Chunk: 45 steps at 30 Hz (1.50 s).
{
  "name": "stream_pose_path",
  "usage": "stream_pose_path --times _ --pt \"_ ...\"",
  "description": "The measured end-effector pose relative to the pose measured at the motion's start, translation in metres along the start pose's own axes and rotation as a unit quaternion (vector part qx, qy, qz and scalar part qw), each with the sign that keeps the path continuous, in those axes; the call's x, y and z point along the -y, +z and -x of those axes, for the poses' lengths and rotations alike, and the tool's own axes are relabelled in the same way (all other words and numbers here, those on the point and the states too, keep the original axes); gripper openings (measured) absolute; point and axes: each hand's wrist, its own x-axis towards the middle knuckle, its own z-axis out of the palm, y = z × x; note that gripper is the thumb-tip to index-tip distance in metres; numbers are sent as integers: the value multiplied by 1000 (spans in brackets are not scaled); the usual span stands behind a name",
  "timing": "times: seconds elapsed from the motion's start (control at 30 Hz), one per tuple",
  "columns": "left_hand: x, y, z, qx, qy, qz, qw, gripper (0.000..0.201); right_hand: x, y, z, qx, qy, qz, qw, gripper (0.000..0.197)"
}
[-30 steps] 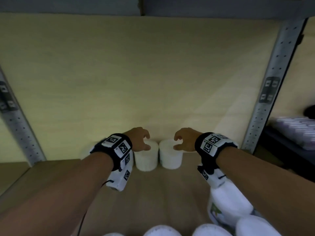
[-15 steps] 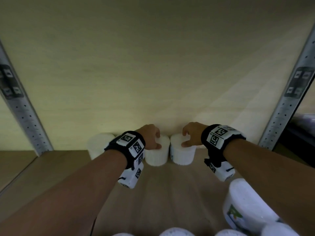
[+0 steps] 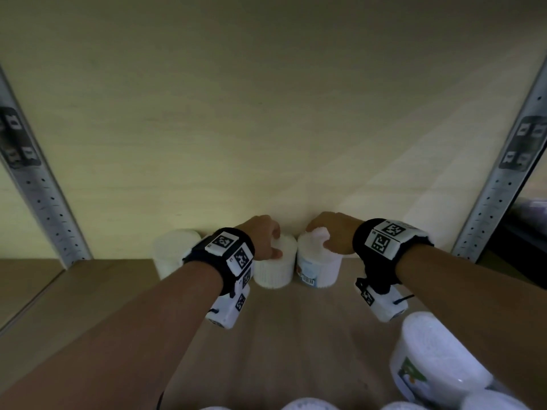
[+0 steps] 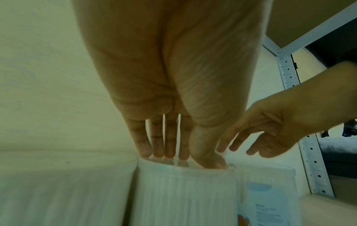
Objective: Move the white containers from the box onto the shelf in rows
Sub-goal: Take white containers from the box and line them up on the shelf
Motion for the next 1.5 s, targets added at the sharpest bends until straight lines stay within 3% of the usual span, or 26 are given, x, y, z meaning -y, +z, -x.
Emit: stream_pose_path --times 0.23,0.57,0.73,1.0,1.5 --pt "1 1 -1 4 5 -4 1000 52 9 4 3 1 44 72 996 62" --pt "-1 1 0 2 7 -13 1000 51 6 -1 8 21 4 39 999 53" --pt "-2 1 1 -7 7 -8 1000 50 2 -1 11 -4 0 -12 1000 51" --pt "-5 -1 3 -5 1 -13 1000 50 8 2 13 -1 49 60 997 61" --pt "-3 -1 2 1 9 -17 1000 50 3 -5 8 26 4 28 999 54"
